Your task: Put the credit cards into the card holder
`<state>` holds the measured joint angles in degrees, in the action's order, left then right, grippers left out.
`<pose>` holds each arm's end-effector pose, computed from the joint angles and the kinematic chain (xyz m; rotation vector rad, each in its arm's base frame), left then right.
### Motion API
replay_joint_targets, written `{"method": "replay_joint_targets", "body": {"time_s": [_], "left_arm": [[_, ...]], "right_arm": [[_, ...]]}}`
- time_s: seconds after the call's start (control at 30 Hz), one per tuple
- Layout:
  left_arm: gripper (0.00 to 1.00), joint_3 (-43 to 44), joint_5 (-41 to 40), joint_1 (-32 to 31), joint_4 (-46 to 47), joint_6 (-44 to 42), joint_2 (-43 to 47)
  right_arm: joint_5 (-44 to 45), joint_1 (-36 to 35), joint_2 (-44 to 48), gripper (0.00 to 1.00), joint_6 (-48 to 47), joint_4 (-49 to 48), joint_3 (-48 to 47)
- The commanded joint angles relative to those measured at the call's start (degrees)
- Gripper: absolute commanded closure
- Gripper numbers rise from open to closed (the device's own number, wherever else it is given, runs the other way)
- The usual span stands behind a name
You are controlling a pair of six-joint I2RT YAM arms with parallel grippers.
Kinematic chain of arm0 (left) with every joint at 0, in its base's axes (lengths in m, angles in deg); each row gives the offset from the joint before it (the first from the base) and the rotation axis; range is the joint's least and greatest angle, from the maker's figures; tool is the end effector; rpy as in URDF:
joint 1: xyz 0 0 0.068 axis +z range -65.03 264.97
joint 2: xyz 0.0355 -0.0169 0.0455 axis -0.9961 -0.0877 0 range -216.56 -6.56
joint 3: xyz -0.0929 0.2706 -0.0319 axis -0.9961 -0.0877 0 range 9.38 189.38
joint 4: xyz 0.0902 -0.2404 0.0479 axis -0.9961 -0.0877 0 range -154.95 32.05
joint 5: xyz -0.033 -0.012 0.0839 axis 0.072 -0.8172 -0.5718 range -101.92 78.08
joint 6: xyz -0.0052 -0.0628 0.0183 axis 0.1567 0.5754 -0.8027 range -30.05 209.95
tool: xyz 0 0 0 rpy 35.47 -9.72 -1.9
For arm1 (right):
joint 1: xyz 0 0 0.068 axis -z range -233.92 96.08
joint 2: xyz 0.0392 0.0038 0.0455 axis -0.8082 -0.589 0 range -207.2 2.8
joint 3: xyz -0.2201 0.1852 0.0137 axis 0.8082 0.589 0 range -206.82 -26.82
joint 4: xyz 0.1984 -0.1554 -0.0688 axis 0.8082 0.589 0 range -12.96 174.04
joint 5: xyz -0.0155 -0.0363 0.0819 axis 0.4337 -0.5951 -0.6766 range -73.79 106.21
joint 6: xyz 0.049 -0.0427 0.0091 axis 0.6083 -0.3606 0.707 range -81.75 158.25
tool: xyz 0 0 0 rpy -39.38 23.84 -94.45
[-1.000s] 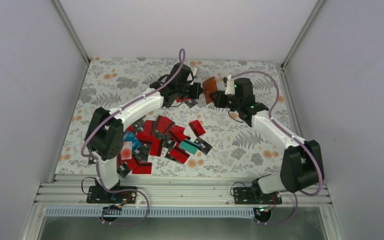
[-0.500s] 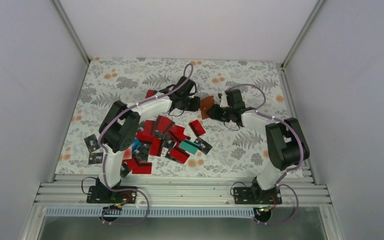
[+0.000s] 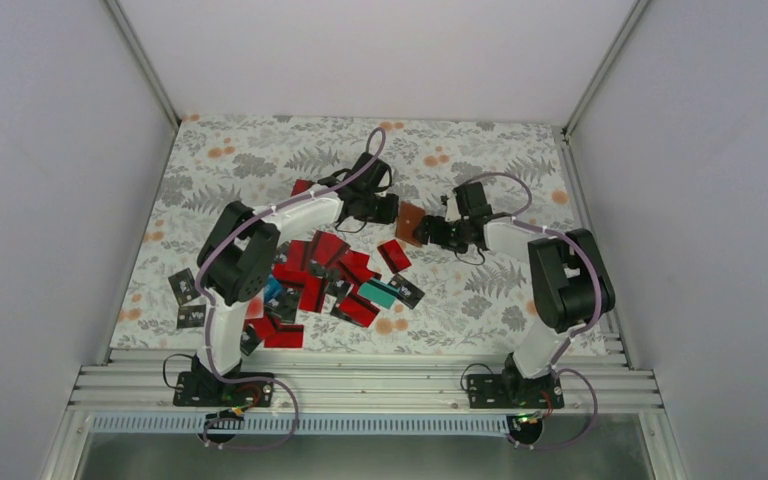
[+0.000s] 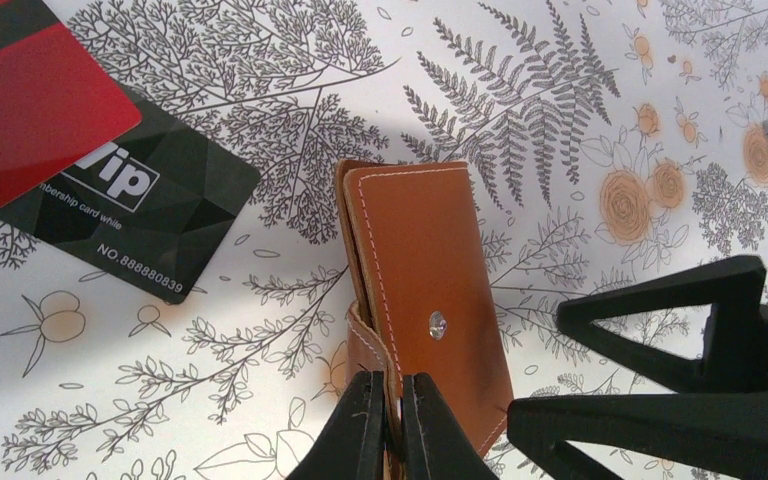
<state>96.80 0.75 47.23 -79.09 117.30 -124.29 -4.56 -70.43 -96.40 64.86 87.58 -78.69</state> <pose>0.3640 -0.2962 0.1920 0.3349 2.5744 -0.7308 0.3206 0.1142 0.1467 0.0941 2.6594 0.7342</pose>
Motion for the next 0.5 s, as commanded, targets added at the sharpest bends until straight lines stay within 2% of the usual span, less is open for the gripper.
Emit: {"method": "replay_joint_targets", "body": {"time_s": [0.0, 0.2, 0.47], "left_arm": [[0.98, 0.9, 0.9, -0.1, -1.1, -1.3, 2.7], [0.98, 2.2, 1.6, -0.6, -1.7, -1.3, 3.3], [0.98, 4.2, 1.4, -1.2, -3.1, -1.7, 3.7]], "right_arm": [[0.2, 0.2, 3.3, 0.15, -3.2, 4.0, -2.3], [-5.0, -1.1, 4.9, 0.1, -4.6, 5.4, -5.9], [-2.5, -2.3, 1.8, 0.11, -4.7, 7.7, -10.9]]}}
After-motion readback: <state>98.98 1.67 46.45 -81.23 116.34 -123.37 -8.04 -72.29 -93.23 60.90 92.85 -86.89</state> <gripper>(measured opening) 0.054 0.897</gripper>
